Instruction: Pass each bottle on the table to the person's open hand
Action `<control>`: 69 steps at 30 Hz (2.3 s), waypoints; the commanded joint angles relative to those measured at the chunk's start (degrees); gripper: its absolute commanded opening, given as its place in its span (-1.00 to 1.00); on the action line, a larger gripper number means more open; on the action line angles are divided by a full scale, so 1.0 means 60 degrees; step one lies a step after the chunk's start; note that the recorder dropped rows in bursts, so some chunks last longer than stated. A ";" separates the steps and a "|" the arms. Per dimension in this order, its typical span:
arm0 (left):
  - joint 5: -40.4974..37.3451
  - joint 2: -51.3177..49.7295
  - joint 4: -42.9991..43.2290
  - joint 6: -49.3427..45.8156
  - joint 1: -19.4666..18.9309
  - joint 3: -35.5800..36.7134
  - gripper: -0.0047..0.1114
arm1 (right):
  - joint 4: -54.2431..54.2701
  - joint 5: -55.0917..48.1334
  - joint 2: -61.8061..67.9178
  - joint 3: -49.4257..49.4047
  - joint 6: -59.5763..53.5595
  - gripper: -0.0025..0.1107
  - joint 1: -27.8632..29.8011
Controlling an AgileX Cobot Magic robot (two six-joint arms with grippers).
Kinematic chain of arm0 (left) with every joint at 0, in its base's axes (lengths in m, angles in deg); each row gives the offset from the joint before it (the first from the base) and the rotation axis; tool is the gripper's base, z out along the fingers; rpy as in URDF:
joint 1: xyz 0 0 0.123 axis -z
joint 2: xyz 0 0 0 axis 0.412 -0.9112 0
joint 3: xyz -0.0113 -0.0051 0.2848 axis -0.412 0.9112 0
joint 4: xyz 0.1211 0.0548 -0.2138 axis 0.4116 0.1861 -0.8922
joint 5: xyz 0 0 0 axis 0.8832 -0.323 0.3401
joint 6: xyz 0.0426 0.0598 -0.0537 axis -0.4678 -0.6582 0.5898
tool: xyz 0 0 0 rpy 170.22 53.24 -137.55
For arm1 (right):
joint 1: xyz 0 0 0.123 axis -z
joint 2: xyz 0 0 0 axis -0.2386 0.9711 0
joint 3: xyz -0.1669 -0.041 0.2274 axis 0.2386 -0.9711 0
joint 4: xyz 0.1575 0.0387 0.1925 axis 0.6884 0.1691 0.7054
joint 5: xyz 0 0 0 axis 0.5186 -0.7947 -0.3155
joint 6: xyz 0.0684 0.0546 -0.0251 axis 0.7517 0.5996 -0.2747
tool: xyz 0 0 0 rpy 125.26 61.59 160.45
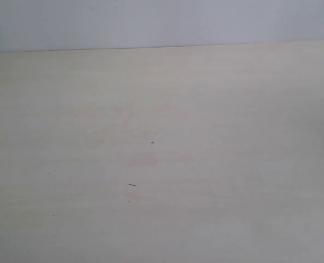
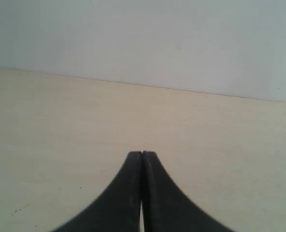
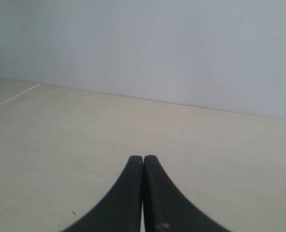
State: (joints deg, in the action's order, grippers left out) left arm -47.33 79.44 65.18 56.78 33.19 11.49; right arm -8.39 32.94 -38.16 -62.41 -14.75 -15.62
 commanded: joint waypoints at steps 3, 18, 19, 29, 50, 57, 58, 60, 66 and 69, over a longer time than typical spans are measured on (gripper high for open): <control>-0.0261 0.0047 0.0068 0.0162 -0.0009 0.0014 -0.92 | 0.0007 0.0057 -0.0045 -0.0036 -0.0088 -0.96 -0.0034; -0.1222 0.0047 -0.0079 0.0186 -0.0009 0.0014 -0.92 | 0.0007 0.0057 -0.0045 -0.0036 -0.0088 -0.96 -0.0034; -0.1222 0.0047 -0.0079 0.0186 -0.0009 0.0014 -0.92 | 0.0007 0.0057 -0.0045 -0.0036 -0.0088 -0.96 -0.0034; -0.1222 0.0047 -0.0079 0.0186 -0.0009 0.0014 -0.92 | 0.0007 0.0057 -0.0045 -0.0036 -0.0088 -0.96 -0.0034; -0.1205 0.0047 -0.0083 0.0186 -0.0009 0.0014 -0.92 | -0.0538 0.5317 -0.0738 -0.3128 -0.0801 -0.96 0.3526; -0.1205 0.0047 -0.0083 0.0186 -0.0009 0.0014 -0.92 | -0.0538 0.5234 -0.0741 -0.3753 -0.0801 -0.96 0.3649; -0.1205 0.0047 -0.0083 0.0186 -0.0009 0.0014 -0.92 | -0.0538 0.5213 -0.0741 -0.3765 -0.0801 -0.96 0.3649; -0.1205 0.0047 -0.0083 0.0186 -0.0009 0.0014 -0.92 | -0.0575 0.5232 -0.0777 -0.3765 -0.0844 -0.96 0.3649; -0.1205 0.0047 -0.0083 0.0186 -0.0009 0.0014 -0.92 | -0.0718 0.4355 -0.1162 -0.3765 -0.0867 -0.96 0.4188; -0.1205 0.0047 -0.0083 0.0186 -0.0009 0.0014 -0.92 | -0.0718 0.3878 -0.1162 -0.3765 -0.0867 -0.96 0.4398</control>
State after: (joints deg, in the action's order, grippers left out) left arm -55.05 79.44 65.02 57.65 33.19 11.61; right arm -12.21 58.66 -44.74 -84.73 -19.49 9.63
